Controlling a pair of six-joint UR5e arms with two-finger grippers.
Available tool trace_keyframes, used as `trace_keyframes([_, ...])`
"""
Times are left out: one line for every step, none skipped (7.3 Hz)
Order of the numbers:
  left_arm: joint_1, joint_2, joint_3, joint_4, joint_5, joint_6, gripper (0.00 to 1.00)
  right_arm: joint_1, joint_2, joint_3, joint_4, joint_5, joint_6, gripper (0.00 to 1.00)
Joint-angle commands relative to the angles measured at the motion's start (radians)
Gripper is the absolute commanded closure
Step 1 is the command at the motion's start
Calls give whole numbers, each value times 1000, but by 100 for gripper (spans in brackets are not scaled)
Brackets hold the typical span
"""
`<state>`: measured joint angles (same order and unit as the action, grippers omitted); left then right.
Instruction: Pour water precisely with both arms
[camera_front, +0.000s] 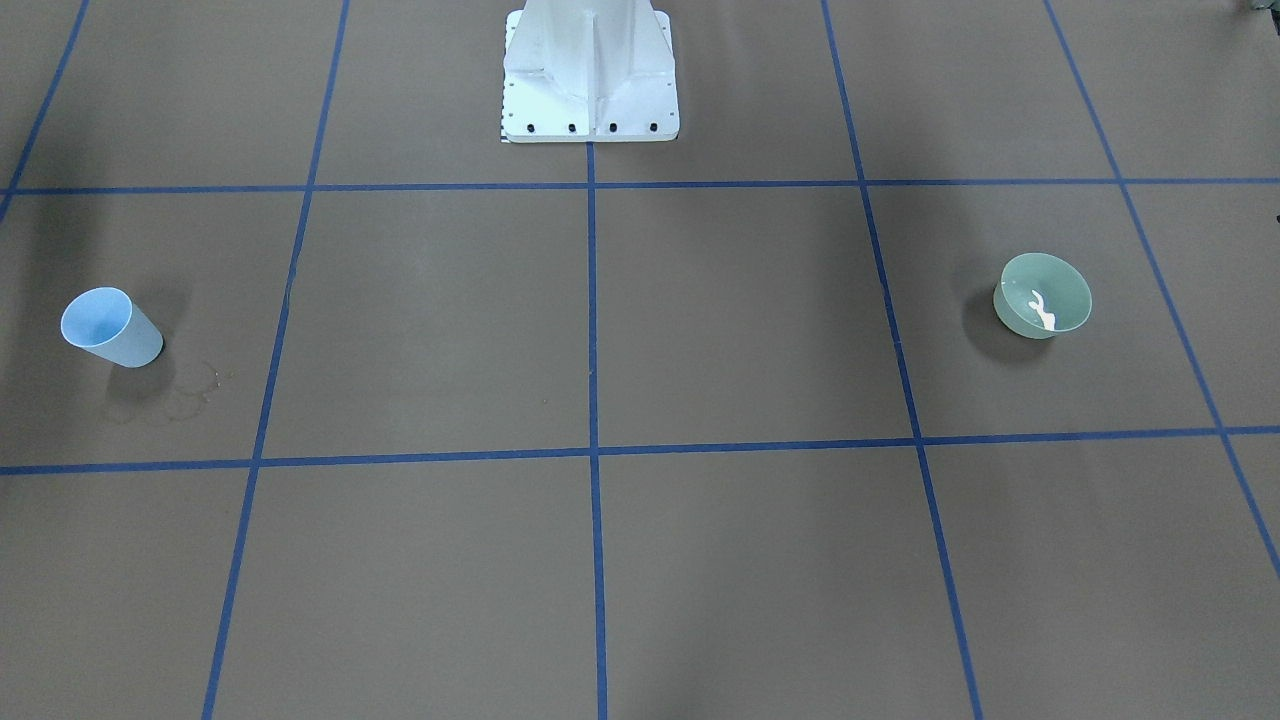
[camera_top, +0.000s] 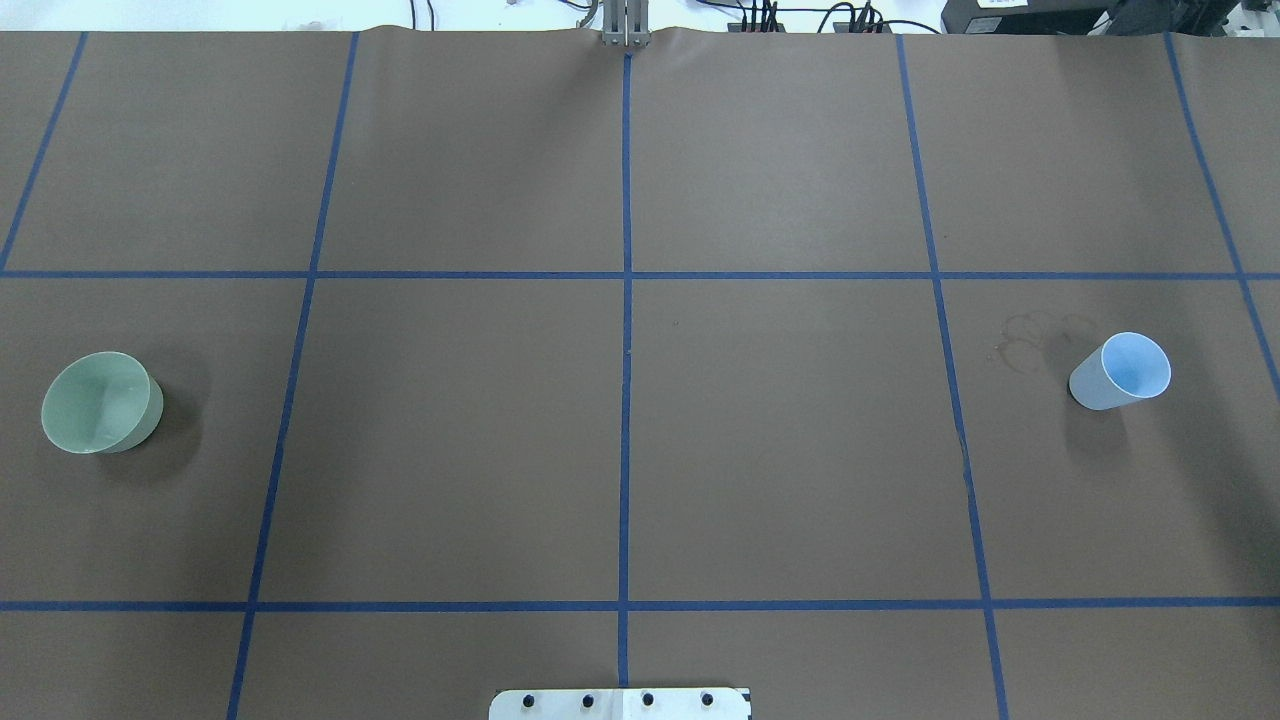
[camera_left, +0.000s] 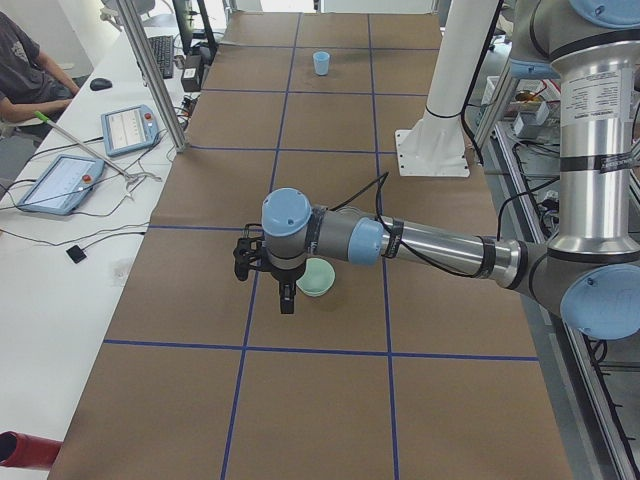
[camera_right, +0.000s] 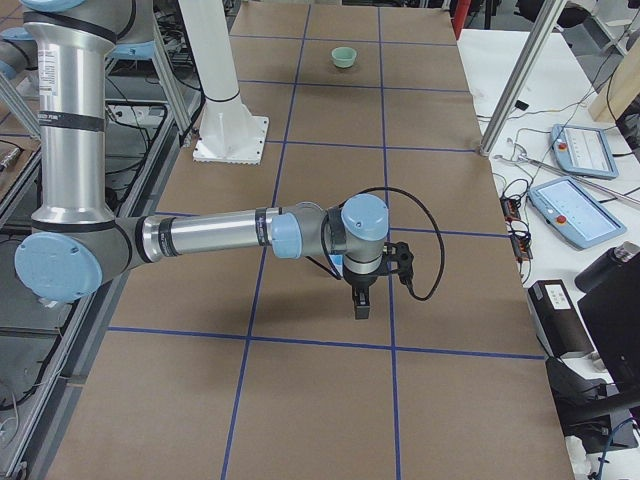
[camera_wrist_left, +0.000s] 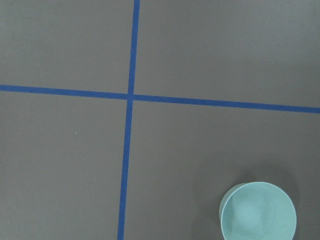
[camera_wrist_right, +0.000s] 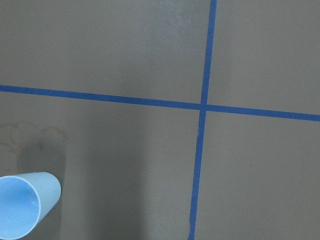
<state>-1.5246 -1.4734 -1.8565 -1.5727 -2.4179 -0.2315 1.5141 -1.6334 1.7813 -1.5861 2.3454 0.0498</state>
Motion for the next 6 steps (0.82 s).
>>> trace_keyframes([1, -5, 3, -7, -1, 0, 0, 0, 1, 1, 2, 3, -1, 0])
trace_keyframes([1, -5, 5, -9, -1, 0, 0, -14, -5, 1, 35, -6, -1, 0])
trace_keyframes([1, -5, -1, -6, 0, 0, 0, -15, -26, -12, 98, -8, 1, 0])
trace_keyframes([3, -4, 2, -9, 3, 3, 0, -15, -31, 0, 98, 5, -1, 0])
trace_keyframes([3, -4, 3, -9, 9, 4, 0, -15, -34, 0, 92, 5, -1, 0])
trace_keyframes([4, -4, 20, -9, 10, 6, 0, -15, -28, -5, 91, 6, -1, 0])
